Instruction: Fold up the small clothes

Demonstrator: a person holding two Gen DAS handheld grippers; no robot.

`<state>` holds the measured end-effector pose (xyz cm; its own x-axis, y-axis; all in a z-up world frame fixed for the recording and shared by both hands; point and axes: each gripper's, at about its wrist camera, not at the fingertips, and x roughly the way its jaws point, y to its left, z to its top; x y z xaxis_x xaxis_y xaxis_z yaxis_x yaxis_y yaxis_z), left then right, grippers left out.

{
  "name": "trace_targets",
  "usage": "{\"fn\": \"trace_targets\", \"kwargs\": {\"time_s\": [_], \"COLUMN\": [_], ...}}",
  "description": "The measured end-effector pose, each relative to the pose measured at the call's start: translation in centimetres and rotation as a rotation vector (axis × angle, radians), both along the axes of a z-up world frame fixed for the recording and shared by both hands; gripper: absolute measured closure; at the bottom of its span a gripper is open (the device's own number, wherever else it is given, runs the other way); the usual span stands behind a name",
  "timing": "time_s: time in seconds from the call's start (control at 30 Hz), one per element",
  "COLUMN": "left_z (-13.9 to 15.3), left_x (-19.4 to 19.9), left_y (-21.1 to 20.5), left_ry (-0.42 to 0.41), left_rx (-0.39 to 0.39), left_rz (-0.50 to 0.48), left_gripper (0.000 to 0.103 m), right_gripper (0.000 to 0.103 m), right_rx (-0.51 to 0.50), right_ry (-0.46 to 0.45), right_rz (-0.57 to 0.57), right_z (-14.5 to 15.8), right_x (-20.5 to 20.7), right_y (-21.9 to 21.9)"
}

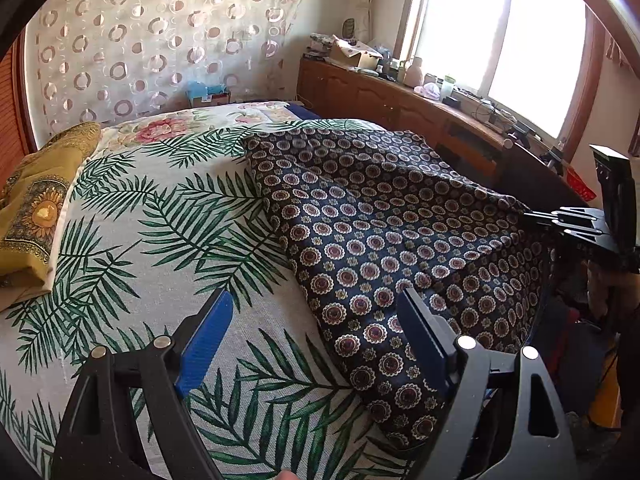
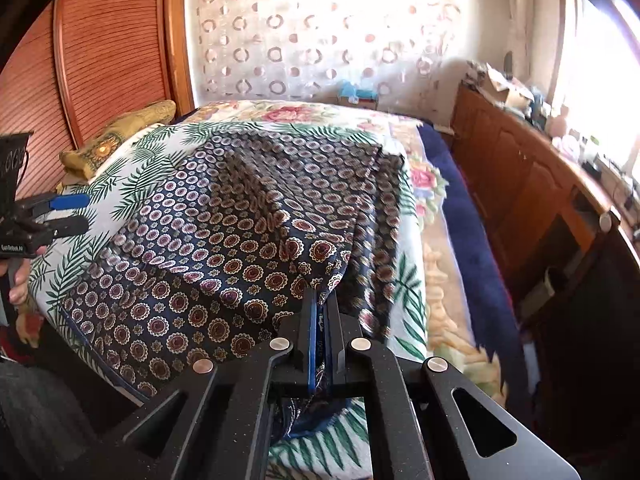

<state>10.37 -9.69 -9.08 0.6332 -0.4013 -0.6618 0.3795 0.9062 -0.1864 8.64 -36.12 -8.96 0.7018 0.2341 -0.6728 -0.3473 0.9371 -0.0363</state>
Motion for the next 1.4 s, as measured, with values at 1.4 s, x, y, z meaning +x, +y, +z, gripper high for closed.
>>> {"fn": "trace_targets", "kwargs": {"time_s": [1.4], "left_z": [-3.2], "left_x": [1.1], "left_y": [-1.1], "left_ry": [0.090], "left_rx": [0.063], "left_rz": [0.024], "left_gripper": [0.019], "right_gripper": [0.102], "right_rx": [-0.006], "right_ry": [-0.053], "right_rz": [-0.117], "right_z": [0.4], "right_x": [21.8], "right_y": [1.8]}}
